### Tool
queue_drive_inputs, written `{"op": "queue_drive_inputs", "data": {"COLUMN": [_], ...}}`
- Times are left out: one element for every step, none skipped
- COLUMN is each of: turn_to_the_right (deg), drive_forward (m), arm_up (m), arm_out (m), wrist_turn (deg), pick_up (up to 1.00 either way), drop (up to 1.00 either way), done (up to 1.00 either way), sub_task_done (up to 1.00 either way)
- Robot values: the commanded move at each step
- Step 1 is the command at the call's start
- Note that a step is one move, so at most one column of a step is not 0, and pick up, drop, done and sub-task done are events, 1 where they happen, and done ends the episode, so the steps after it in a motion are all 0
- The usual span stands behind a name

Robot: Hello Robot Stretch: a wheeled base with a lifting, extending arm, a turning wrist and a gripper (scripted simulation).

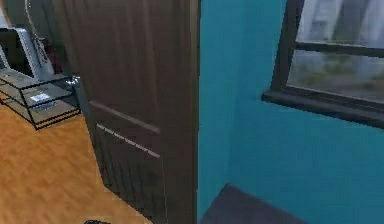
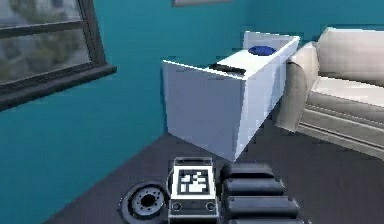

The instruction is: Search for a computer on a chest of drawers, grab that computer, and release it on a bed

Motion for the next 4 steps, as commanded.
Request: {"op": "queue_drive_inputs", "data": {"turn_to_the_right": [0.0, -45.0, -12.0, 0.0], "drive_forward": [0.20, 0.00, 0.00, 1.00], "arm_up": [0.00, 0.00, 0.00, 0.00], "arm_out": [0.00, 0.00, 0.00, 0.00], "wrist_turn": [0.0, 0.0, 0.0, 0.0], "pick_up": [0.00, 0.00, 0.00, 0.00], "drop": [0.00, 0.00, 0.00, 0.00], "done": [0.00, 0.00, 0.00, 0.00], "sub_task_done": [0.00, 0.00, 0.00, 0.00]}}
